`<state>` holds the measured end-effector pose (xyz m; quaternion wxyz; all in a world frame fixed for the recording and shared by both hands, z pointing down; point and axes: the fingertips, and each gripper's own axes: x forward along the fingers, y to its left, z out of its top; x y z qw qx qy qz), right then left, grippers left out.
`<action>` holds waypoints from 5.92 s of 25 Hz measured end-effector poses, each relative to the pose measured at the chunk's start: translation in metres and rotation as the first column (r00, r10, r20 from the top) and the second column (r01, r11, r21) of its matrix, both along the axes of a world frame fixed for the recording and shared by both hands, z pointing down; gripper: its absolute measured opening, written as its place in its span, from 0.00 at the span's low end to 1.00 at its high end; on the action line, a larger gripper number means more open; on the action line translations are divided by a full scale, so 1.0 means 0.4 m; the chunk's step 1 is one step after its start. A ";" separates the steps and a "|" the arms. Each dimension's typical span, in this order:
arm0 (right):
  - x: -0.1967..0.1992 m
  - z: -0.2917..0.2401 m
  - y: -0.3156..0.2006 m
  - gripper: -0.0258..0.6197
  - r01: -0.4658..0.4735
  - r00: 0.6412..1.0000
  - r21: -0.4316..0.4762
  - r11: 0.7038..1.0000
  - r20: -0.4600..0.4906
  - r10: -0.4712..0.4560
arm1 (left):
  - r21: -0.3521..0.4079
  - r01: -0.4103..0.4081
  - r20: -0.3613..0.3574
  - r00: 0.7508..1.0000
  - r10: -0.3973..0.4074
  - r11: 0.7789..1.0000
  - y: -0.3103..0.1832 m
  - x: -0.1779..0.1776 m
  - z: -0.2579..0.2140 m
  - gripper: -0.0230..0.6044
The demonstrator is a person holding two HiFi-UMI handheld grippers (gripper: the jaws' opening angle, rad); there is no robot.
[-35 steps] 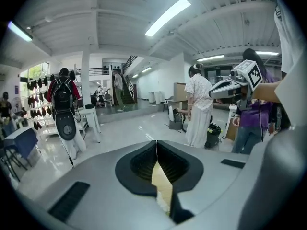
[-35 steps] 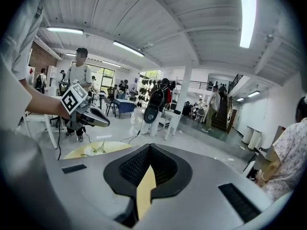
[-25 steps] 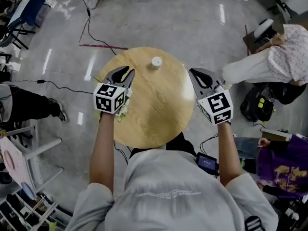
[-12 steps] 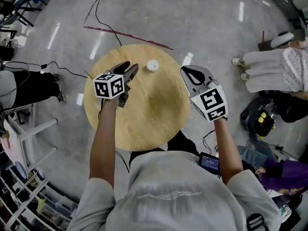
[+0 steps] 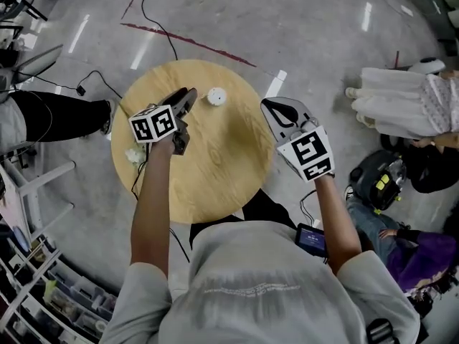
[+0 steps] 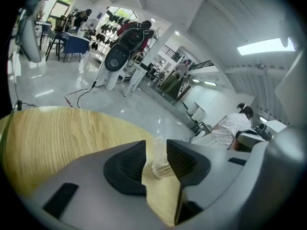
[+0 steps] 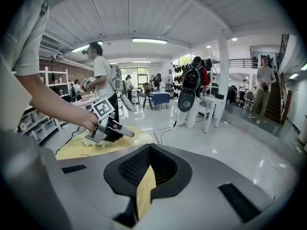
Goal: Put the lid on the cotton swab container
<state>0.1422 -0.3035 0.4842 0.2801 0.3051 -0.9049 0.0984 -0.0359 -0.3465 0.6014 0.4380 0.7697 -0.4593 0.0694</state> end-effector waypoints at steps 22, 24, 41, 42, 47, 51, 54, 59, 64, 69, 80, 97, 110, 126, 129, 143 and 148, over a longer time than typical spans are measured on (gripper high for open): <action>0.010 -0.001 0.029 0.08 -0.012 1.000 -0.009 1.000 0.007 0.012 | 0.063 -0.090 0.079 0.993 0.085 0.994 0.027 0.038 -0.065 0.16; 0.015 -0.003 0.031 0.08 -0.016 1.000 -0.007 1.000 0.006 0.016 | 0.078 -0.132 0.125 0.985 0.121 0.988 0.028 0.054 -0.075 0.16; 0.045 0.005 0.066 0.08 -0.049 0.999 -0.017 0.999 0.009 0.049 | 0.133 -0.382 0.533 0.806 0.259 0.914 0.040 0.106 -0.068 0.16; 0.043 0.004 0.067 0.08 -0.049 0.999 -0.017 0.999 0.010 0.050 | 0.134 -0.392 0.544 0.797 0.263 0.910 0.041 0.108 -0.069 0.16; 0.038 0.003 0.067 0.08 -0.053 0.998 -0.019 0.998 0.016 0.053 | 0.132 -0.454 0.602 0.743 0.292 0.881 0.050 0.123 -0.069 0.16; 0.040 0.001 0.066 0.08 -0.055 0.998 -0.022 0.998 0.015 0.055 | 0.110 -0.503 0.641 0.695 0.326 0.857 0.058 0.142 -0.072 0.16; 0.043 0.004 0.064 0.08 -0.058 0.998 -0.024 0.998 0.017 0.058 | 0.106 -0.514 0.659 0.677 0.327 0.851 0.058 0.147 -0.055 0.16; 0.049 0.014 0.064 0.08 -0.061 0.998 -0.025 0.998 0.010 0.061 | 0.102 -0.556 0.691 0.636 0.343 0.825 0.069 0.168 -0.053 0.17; 0.049 0.013 0.062 0.08 -0.064 0.998 -0.029 0.998 0.019 0.065 | 0.093 -0.573 0.691 0.626 0.361 0.815 0.077 0.185 -0.043 0.17; 0.055 0.023 0.058 0.08 -0.064 0.998 -0.030 0.998 0.009 0.064 | 0.077 -0.598 0.691 0.608 0.390 0.797 0.082 0.206 -0.035 0.18; 0.045 0.028 0.063 0.08 -0.064 0.998 -0.038 0.997 0.016 0.064 | 0.048 -0.629 0.693 0.581 0.427 0.776 0.099 0.226 -0.007 0.20; 0.053 0.043 0.055 0.08 -0.064 0.998 -0.046 0.997 0.013 0.064 | -0.015 -0.649 0.675 0.555 0.487 0.761 0.117 0.249 0.047 0.22; 0.052 0.050 0.049 0.08 -0.056 0.998 -0.058 0.997 0.021 0.058 | -0.036 -0.640 0.647 0.570 0.506 0.768 0.114 0.252 0.052 0.22; 0.061 -0.035 0.082 0.08 -0.097 0.995 0.014 0.995 0.038 0.096 | 0.022 -0.633 0.651 0.597 0.469 0.774 0.130 0.231 0.012 0.20; 0.069 -0.063 0.093 0.08 -0.108 0.994 0.058 0.993 0.001 0.108 | 0.178 -0.564 0.607 0.707 0.361 0.806 0.111 0.201 -0.109 0.09; -0.084 -0.416 0.323 0.08 -0.164 0.982 0.369 0.915 -0.031 0.188 | 0.551 -0.486 0.555 0.820 0.137 0.678 0.348 -0.052 -0.577 0.07; -0.192 -0.526 0.436 0.08 -0.178 0.981 0.458 0.871 0.008 0.196 | 0.617 -0.478 0.557 0.827 0.084 0.625 0.451 -0.162 -0.696 0.07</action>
